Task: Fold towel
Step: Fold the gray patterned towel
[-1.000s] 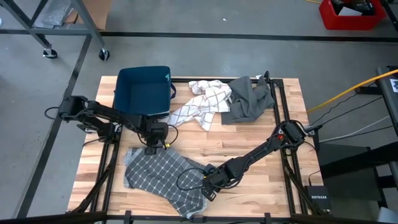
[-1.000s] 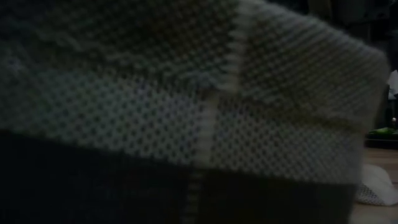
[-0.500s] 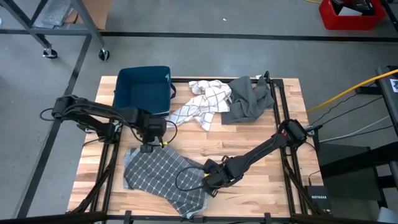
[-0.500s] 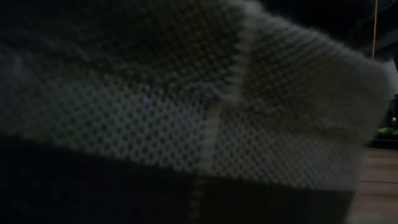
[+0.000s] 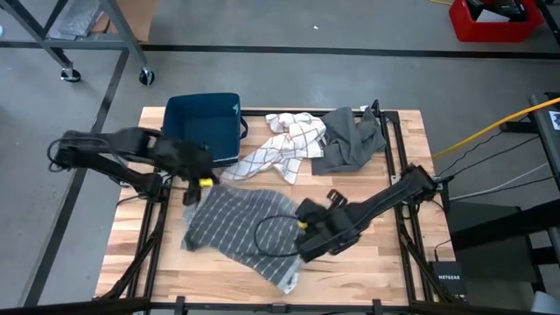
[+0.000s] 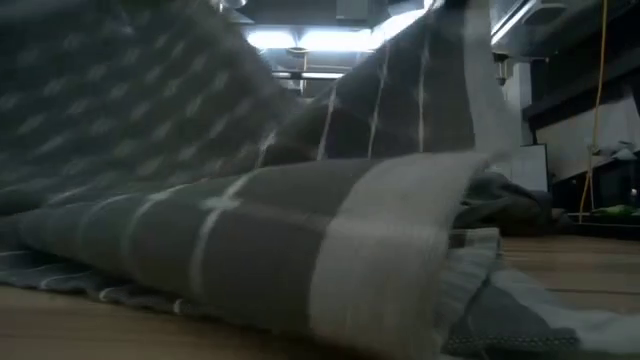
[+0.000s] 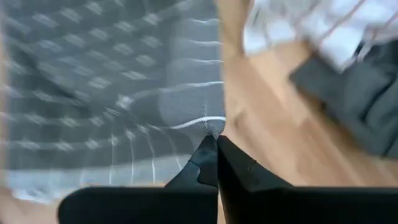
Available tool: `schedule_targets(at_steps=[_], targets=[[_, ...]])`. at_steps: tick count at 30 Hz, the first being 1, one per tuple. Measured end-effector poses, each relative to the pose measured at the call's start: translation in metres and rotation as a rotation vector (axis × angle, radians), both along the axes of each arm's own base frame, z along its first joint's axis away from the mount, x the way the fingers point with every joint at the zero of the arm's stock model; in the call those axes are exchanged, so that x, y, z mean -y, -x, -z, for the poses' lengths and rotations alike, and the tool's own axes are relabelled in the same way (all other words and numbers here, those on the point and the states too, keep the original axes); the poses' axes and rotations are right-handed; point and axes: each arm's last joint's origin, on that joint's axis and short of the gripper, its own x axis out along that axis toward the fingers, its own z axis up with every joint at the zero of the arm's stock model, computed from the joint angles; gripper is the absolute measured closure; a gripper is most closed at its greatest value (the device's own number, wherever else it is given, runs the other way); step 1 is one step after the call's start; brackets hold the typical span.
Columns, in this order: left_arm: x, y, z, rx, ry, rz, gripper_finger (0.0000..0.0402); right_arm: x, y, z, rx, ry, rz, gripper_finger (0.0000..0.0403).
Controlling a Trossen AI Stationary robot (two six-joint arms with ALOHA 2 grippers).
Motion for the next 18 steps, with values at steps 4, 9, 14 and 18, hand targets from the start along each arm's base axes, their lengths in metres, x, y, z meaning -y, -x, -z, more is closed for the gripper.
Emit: schedule_targets(at_steps=[4,9,14,18], targets=[[-0.003,0.017,-0.049,0.282,0.004,-0.030,0.0401,0.014,0.017,-0.042,0.196,0.063,0.061,0.0403],[-0.008,0.037,-0.098,0.606,-0.053,-0.065,0.0402,0.033,0.042,-0.091,0.415,0.139,0.099,0.0403],[-0.011,0.043,-0.125,0.822,-0.131,-0.134,0.0401,0.053,0.070,-0.135,0.593,0.230,0.136,0.0403],[-0.012,0.041,-0.138,0.953,-0.183,-0.184,0.0401,0.067,0.092,-0.164,0.704,0.303,0.162,0.0403]])
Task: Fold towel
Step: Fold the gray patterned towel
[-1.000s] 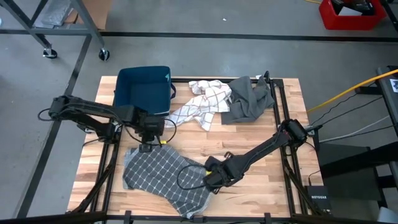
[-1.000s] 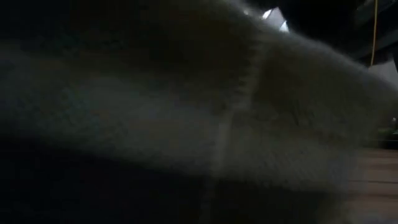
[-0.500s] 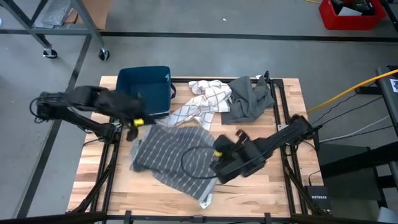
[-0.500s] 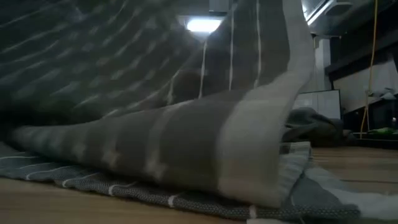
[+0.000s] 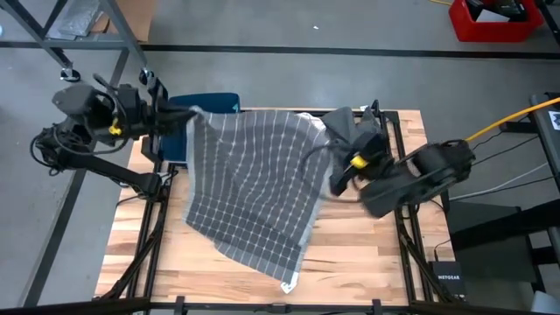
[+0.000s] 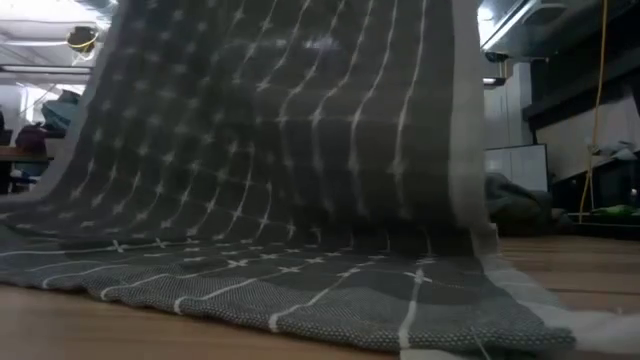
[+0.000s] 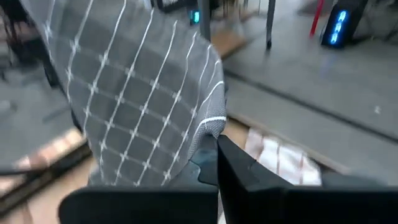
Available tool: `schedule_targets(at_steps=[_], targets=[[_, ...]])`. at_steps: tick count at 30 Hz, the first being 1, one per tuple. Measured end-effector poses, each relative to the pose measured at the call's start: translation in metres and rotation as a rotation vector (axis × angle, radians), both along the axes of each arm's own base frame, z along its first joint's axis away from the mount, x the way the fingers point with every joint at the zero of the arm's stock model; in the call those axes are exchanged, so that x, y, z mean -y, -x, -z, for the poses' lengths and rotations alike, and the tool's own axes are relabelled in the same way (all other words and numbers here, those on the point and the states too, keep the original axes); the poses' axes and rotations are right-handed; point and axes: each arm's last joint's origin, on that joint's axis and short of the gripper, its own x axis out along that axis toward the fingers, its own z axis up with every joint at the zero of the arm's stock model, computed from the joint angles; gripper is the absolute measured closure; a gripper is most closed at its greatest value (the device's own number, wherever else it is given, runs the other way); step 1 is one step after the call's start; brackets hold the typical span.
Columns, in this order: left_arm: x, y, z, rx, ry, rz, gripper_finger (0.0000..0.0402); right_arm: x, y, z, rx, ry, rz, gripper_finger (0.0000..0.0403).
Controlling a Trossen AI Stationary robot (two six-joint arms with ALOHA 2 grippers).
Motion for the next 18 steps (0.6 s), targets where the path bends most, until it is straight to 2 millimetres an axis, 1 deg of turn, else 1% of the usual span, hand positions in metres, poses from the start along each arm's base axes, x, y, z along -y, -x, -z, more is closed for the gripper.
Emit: schedule_targets(at_steps=[4,7,15,18], targets=[[-0.001,-0.003,-0.013,0.135,-0.033,-0.046,0.0401,0.012,0.020,-0.019,0.093,0.047,0.027,0.0403],[-0.002,-0.004,-0.022,0.233,-0.046,-0.069,0.0401,0.019,0.030,-0.030,0.150,0.072,0.056,0.0403],[-0.007,-0.013,-0.035,0.408,-0.070,-0.136,0.0401,0.029,0.047,-0.054,0.254,0.097,0.070,0.0403],[-0.007,-0.016,-0.038,0.462,-0.034,-0.107,0.0401,0.030,0.049,-0.063,0.297,0.087,0.053,0.0403]])
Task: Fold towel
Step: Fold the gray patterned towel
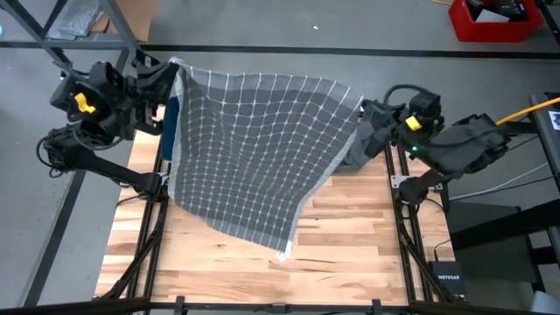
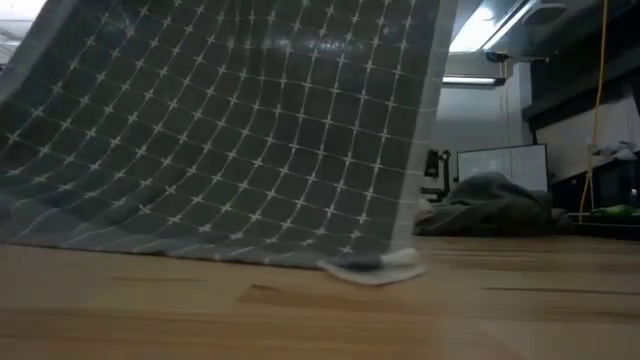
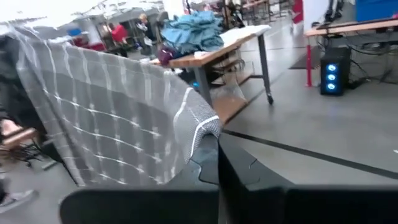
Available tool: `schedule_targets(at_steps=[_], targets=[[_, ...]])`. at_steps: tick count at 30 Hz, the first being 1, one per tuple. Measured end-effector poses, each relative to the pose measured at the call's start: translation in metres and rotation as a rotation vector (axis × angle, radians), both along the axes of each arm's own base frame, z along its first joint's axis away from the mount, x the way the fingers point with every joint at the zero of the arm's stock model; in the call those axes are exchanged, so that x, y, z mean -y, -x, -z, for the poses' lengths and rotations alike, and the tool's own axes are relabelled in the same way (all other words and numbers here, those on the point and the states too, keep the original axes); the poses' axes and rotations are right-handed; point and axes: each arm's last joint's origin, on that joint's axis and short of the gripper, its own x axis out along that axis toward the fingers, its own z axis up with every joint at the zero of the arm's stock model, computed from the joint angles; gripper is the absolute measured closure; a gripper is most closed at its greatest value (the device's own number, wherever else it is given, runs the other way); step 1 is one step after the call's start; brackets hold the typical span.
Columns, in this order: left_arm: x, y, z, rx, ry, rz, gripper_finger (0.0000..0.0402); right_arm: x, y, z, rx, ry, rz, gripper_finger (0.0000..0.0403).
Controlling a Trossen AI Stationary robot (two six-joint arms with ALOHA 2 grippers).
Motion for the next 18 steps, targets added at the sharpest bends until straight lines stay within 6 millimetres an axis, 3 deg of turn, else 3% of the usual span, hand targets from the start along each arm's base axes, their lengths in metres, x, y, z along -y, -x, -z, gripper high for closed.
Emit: schedule_targets(at_steps=[10,18], targets=[[0.016,0.000,0.000,0.059,0.134,0.341,0.0401,-0.007,-0.003,-0.017,0.074,-0.033,-0.349,0.0403],[0.025,-0.006,0.016,-0.178,0.013,0.318,0.0401,-0.012,-0.007,-0.010,0.001,-0.021,-0.451,0.0403]])
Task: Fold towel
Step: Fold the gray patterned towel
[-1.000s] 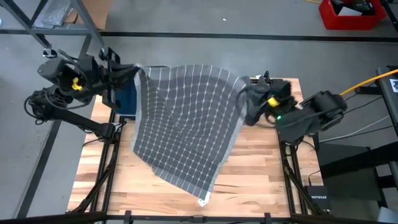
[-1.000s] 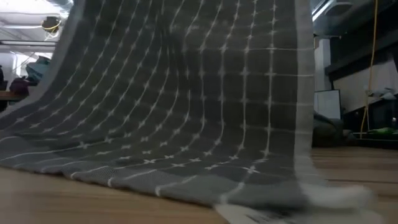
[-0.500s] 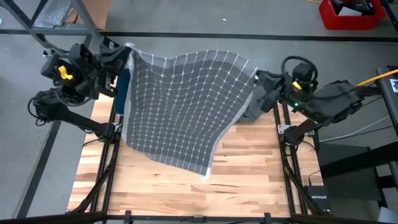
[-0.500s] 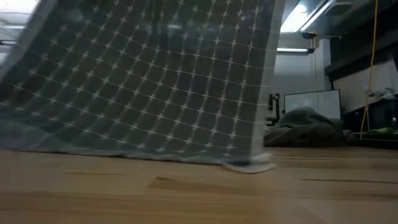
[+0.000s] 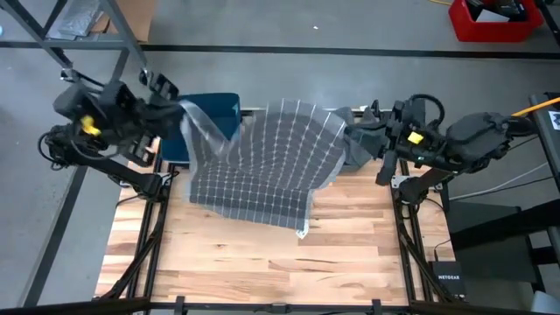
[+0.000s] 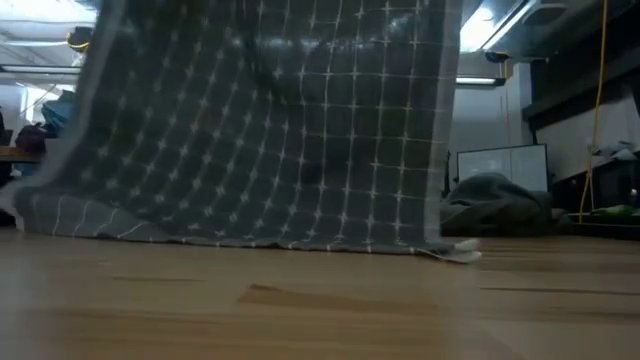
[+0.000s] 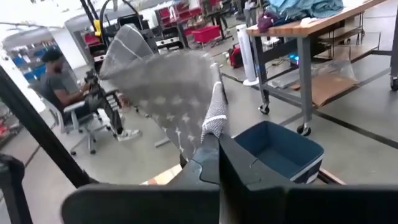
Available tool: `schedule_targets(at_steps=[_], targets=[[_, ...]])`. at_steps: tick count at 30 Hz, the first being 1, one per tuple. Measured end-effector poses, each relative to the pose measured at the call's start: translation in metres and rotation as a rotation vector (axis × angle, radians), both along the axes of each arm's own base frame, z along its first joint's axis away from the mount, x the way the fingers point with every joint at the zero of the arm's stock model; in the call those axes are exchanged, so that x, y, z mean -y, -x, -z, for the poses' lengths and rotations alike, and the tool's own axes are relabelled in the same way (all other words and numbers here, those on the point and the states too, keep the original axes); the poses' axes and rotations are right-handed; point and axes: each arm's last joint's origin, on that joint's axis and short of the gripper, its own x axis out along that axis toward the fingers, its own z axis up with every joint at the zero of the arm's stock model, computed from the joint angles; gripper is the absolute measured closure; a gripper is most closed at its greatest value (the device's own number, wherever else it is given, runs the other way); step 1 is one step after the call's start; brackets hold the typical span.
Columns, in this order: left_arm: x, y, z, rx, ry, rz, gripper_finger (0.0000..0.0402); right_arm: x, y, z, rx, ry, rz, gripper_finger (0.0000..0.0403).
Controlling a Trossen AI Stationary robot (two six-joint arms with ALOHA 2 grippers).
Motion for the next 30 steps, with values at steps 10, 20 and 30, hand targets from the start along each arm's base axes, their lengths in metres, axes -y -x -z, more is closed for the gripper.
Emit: schedule_targets(at_steps=[10,20,30], targets=[[0.012,-0.006,0.024,-0.256,-0.115,0.200,0.0401,-0.005,-0.004,0.004,-0.035,-0.021,-0.111,0.0403],[0.013,-0.007,0.060,-0.624,-0.199,0.204,0.0401,-0.019,-0.027,0.032,-0.202,-0.069,-0.109,0.0403],[0.019,-0.001,0.055,-0.590,-0.038,0.381,0.0401,-0.040,-0.055,0.047,-0.251,-0.216,-0.247,0.0403]])
